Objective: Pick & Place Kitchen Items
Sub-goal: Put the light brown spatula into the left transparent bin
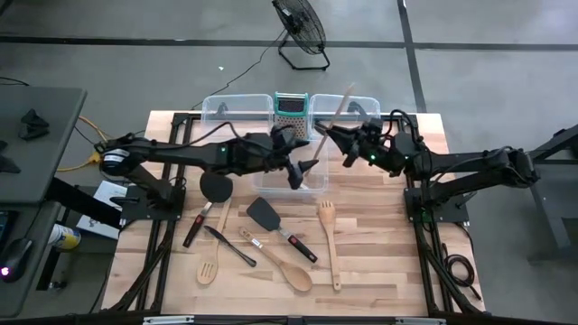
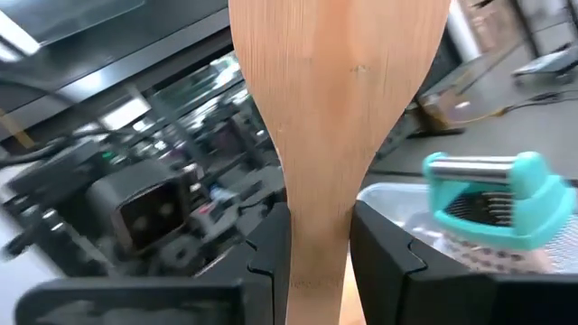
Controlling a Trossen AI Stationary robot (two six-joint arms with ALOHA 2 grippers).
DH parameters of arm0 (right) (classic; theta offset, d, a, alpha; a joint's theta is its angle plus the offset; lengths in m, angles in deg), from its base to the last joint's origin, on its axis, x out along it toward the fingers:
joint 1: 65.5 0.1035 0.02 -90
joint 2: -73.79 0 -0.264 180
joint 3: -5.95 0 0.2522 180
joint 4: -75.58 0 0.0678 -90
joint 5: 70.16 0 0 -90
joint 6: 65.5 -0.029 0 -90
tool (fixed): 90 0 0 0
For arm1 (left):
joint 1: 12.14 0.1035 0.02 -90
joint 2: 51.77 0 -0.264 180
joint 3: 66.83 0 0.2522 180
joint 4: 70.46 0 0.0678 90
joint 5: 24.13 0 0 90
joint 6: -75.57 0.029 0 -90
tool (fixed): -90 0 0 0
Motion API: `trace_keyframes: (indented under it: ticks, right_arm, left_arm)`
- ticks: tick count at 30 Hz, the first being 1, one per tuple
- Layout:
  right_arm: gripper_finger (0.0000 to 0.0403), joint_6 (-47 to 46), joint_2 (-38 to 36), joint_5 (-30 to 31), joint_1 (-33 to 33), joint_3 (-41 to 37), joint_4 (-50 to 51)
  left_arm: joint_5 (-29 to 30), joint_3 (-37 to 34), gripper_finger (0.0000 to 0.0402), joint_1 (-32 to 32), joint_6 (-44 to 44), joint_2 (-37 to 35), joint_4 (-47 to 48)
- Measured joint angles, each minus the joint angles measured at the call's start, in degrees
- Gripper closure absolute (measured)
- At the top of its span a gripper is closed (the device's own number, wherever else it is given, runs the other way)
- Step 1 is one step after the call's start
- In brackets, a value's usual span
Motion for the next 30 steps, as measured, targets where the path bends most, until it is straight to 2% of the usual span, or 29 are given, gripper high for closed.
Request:
trace_keyframes:
  ticks: [4,11,20,23,30]
  right_arm:
    - [0.0322,-0.8,0.0,2.1,0.0,0.0,0.2]
    - [0.0322,-2.5,1.2,1.7,0.0,0.0,0.6]
    - [0.0322,-1.9,1.5,1.7,0.1,0.0,0.9]
    - [0.0322,-1.2,1.6,1.7,0.1,0.0,1.0]
    - [0.0322,-1.0,1.6,1.7,0.1,0.0,1.5]
  left_arm:
    - [3.7,2.1,0.0091,0.0,3.2,1.8,0.9]
    - [4.6,5.1,0.0091,0.0,7.8,4.5,0.6]
    - [7.2,9.5,0.0096,0.0,8.1,9.1,1.1]
    - [9.4,11.0,0.0115,0.0,7.9,10.2,3.3]
    - [9.9,11.8,0.0187,0.0,7.4,10.1,4.3]
